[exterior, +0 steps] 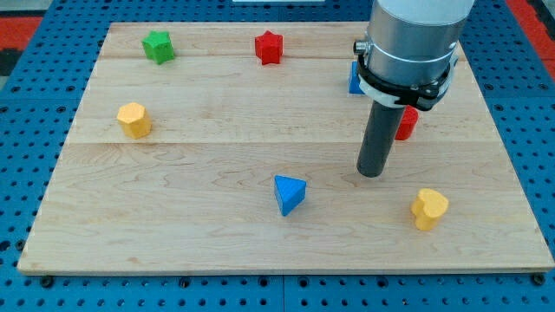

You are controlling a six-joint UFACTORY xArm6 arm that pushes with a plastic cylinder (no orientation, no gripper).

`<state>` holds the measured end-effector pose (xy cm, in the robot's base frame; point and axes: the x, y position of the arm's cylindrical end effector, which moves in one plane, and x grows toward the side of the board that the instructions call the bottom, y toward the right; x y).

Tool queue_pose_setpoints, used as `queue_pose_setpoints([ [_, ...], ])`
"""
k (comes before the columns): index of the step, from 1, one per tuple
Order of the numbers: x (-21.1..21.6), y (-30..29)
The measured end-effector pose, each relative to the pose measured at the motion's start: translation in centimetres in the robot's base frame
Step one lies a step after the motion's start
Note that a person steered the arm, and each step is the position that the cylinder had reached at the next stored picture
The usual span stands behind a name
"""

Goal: Place the blue cube in the bottom left of the board

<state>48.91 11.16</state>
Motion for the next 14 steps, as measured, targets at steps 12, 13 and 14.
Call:
queue_pose_setpoints([
  [12,-16.2,5.1],
  [13,-18.0,5.0],
  [14,-19.2,3.9],
])
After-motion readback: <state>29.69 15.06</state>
